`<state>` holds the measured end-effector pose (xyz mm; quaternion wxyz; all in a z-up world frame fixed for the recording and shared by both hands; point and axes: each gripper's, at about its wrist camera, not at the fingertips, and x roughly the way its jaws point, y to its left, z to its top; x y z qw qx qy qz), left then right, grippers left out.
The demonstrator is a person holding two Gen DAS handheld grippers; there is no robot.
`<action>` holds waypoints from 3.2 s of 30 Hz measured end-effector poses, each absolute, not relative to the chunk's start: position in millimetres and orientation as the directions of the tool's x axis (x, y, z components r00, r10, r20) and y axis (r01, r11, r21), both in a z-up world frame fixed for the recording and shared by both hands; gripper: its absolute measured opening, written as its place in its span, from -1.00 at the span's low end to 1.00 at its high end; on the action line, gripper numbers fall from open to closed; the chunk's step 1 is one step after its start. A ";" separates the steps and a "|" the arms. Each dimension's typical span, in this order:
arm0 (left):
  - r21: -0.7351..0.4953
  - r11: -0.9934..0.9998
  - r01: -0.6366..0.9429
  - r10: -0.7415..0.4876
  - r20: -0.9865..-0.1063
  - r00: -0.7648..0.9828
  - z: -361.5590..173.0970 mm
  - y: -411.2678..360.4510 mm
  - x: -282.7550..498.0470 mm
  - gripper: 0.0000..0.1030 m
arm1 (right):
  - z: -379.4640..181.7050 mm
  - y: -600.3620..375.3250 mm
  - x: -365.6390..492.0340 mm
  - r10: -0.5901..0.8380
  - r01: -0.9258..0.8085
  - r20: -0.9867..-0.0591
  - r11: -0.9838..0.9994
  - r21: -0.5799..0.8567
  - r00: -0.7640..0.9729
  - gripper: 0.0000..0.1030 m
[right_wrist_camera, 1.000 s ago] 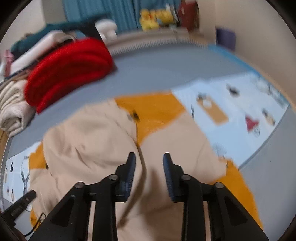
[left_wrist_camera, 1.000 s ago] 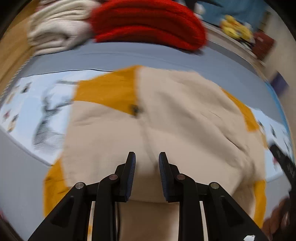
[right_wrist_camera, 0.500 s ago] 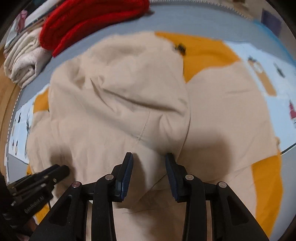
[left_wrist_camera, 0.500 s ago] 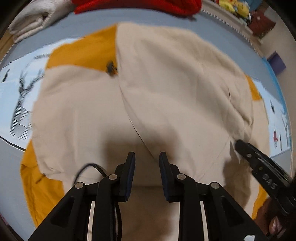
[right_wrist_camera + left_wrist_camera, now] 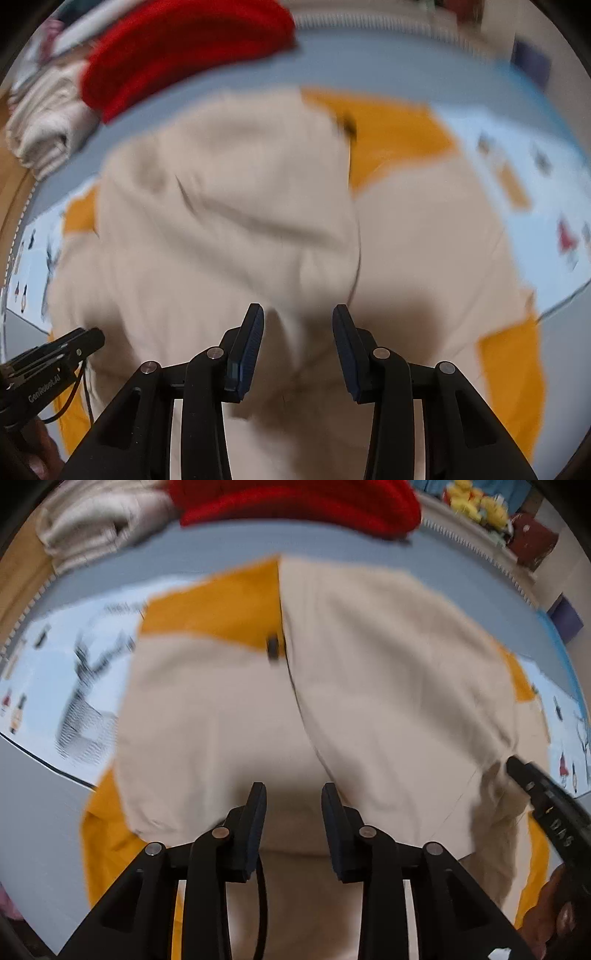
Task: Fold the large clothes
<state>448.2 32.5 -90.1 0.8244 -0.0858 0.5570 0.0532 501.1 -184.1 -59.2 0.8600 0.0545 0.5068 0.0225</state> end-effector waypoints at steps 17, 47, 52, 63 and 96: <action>-0.062 0.987 -0.148 0.074 -0.643 0.762 59.6 60.3 320.4 -0.02 | 115.5 -207.9 347.8 0.141 -0.081 -0.534 0.988 0.134 0.834 -0.22; -0.349 0.845 -0.404 -0.143 -0.877 0.459 -52.6 184.0 85.8 -0.81 | 10.6 -389.4 132.8 0.025 0.198 -0.793 0.963 0.183 0.609 -0.38; -0.266 0.866 -0.424 -0.113 -0.929 0.354 -102.8 178.6 91.6 -0.81 | -21.7 -408.9 145.0 0.023 0.293 -0.861 0.936 0.198 0.508 -0.07; -0.238 0.868 -0.437 -0.128 -0.955 0.266 -130.8 174.2 105.2 -0.37 | -101.4 -434.6 157.7 0.040 0.402 -0.975 0.907 0.127 0.218 -0.03; -0.076 0.940 -0.333 -0.013 -0.982 0.187 -151.3 149.2 108.5 -0.61 | -118.2 -414.0 138.6 -0.024 0.303 -0.989 0.953 0.022 0.147 -0.49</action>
